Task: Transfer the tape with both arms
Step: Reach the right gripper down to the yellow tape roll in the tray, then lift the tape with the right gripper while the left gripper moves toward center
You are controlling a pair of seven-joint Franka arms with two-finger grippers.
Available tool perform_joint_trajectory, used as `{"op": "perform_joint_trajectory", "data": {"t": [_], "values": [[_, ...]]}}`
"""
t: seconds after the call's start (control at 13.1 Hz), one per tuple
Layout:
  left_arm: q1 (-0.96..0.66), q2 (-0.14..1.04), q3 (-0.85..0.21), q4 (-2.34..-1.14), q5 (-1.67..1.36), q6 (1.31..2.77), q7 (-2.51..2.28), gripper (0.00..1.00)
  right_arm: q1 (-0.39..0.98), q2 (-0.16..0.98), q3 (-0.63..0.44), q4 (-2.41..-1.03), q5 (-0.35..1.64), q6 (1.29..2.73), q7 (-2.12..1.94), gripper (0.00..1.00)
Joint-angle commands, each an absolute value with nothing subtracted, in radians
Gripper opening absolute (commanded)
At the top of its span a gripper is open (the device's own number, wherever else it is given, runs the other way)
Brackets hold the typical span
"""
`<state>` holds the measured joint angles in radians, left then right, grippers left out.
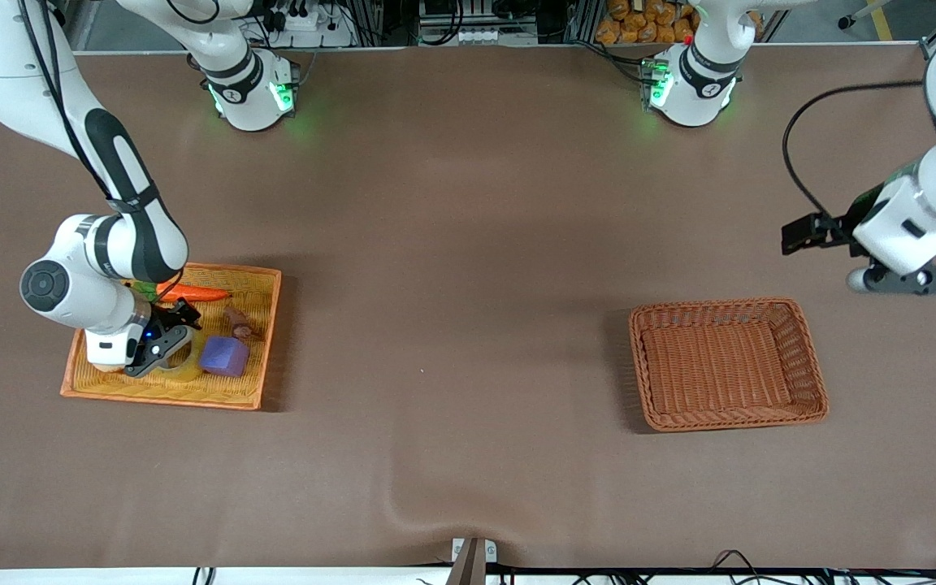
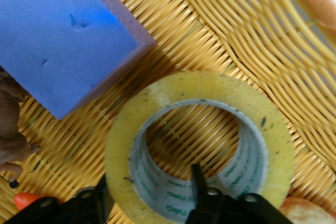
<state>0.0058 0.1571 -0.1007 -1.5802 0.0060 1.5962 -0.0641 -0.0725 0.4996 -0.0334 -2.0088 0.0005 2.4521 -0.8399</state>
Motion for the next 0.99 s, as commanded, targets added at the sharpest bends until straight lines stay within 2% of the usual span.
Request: {"op": "perform_joint_trajectory", "data": {"t": [0.0, 0.23, 0.46, 0.69, 0.92], "values": [[0.006, 0.167, -0.107, -1.638, 0.029, 1.682, -0.101, 1.00, -0.081, 0.489, -0.020, -1.991, 0.003, 2.375, -0.839, 0.00], [0.005, 0.109, -0.115, -1.797, 0.029, 1.822, -0.135, 1.00, -0.092, 0.428, -0.015, -1.988, 0.014, 2.298, -0.841, 0.00], [0.005, 0.025, -0.158, -2.003, 0.022, 2.044, -0.208, 1.00, -0.066, 0.364, -0.014, -1.892, 0.024, 2.089, -0.836, 0.00], [-0.003, 0.075, -0.247, -2.029, 0.020, 2.167, -0.387, 1.00, -0.011, 0.316, -0.014, -1.812, 0.141, 1.944, -0.815, 0.00], [-0.018, 0.133, -0.307, -2.028, 0.026, 2.265, -0.546, 1.00, 0.131, 0.313, -0.014, -1.761, 0.144, 1.933, -0.601, 0.00]]}}
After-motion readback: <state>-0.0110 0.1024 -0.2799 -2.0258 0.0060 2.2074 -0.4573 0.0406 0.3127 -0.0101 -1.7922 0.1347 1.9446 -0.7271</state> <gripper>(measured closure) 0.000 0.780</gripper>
